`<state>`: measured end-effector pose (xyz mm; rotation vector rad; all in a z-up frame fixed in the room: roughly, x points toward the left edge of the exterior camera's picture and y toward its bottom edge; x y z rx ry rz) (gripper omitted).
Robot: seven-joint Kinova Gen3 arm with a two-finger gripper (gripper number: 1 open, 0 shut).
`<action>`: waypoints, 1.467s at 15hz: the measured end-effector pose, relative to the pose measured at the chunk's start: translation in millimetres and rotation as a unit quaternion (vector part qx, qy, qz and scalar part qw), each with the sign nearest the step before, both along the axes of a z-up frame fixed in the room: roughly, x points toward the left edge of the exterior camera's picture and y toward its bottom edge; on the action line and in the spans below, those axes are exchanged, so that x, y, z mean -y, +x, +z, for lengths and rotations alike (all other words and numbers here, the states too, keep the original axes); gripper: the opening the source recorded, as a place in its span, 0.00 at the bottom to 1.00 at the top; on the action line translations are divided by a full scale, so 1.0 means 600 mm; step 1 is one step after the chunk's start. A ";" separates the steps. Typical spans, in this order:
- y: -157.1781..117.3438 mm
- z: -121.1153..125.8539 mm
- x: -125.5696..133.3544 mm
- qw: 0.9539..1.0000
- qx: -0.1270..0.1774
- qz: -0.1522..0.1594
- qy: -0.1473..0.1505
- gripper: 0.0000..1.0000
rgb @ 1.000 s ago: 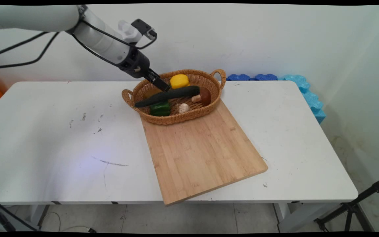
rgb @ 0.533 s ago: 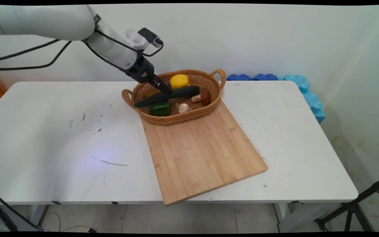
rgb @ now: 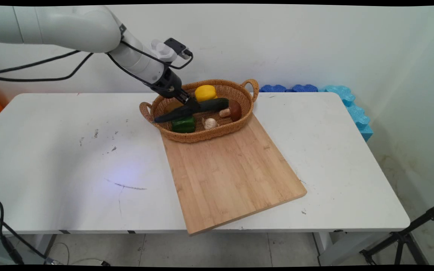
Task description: Pick up the cucumber from the vegetable basket, then place the picked object on the cutting board
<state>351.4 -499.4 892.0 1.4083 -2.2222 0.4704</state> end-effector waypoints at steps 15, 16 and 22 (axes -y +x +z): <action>-0.013 -0.015 0.008 1.000 0.001 -0.015 -0.002 0.00; -0.012 -0.010 0.005 1.000 0.001 -0.018 -0.004 0.00; -0.008 0.060 -0.018 0.999 -0.004 -0.037 -0.028 0.00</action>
